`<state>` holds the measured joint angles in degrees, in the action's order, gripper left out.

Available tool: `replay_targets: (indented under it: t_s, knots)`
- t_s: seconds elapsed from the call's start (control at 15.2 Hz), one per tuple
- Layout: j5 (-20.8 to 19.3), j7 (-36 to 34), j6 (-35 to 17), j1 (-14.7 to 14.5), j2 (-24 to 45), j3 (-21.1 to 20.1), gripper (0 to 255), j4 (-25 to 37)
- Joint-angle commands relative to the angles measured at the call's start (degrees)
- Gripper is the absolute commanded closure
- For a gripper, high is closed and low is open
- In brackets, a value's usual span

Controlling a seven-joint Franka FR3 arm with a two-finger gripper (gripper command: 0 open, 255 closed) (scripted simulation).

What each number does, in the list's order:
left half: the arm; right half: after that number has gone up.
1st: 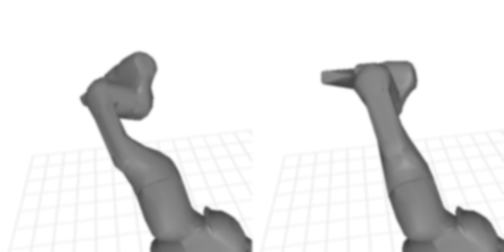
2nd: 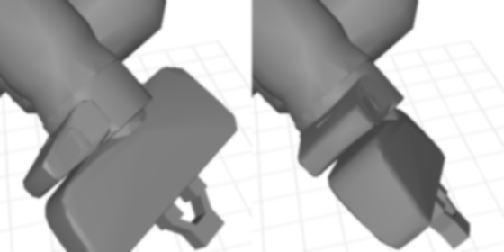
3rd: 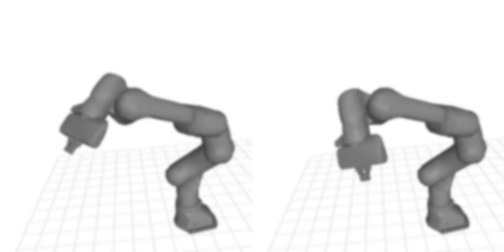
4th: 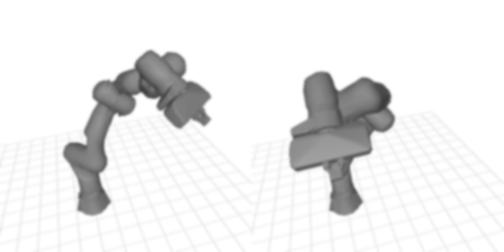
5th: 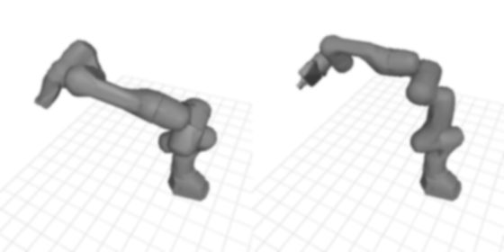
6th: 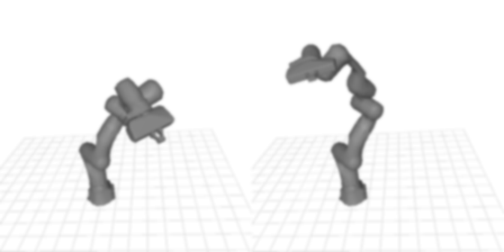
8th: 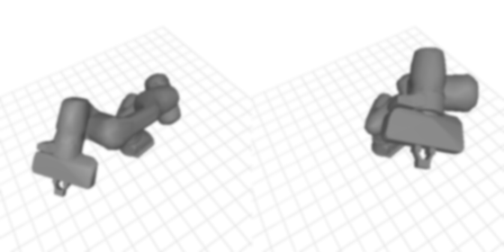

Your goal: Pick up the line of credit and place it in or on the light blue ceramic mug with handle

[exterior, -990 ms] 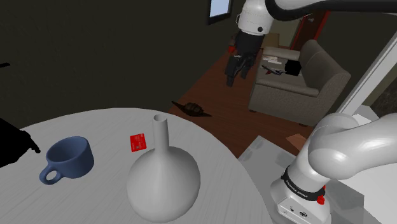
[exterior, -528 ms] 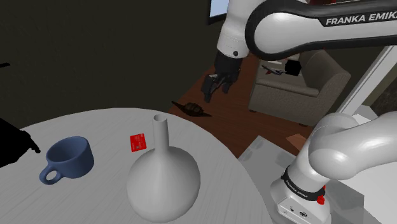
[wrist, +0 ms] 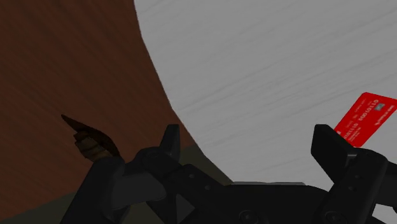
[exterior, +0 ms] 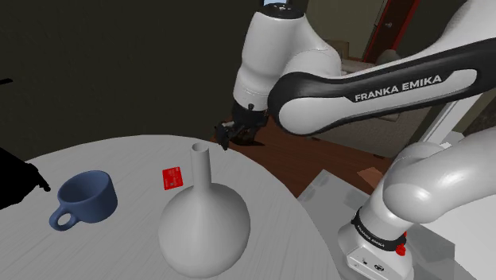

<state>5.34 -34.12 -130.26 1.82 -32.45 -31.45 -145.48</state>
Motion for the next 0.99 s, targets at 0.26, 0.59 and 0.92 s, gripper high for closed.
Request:
replay_targets:
  t_s: [0.26,0.59,0.92]
  knots:
    - [-10.4,-18.5,-9.7,10.3,11.3,-15.4,0,5.0]
    - [-34.9,-43.5,-10.4,28.3,26.6,-36.2,0,13.8]
    - [-67.5,-68.6,5.4,15.3,52.8,-30.6,0,27.3]
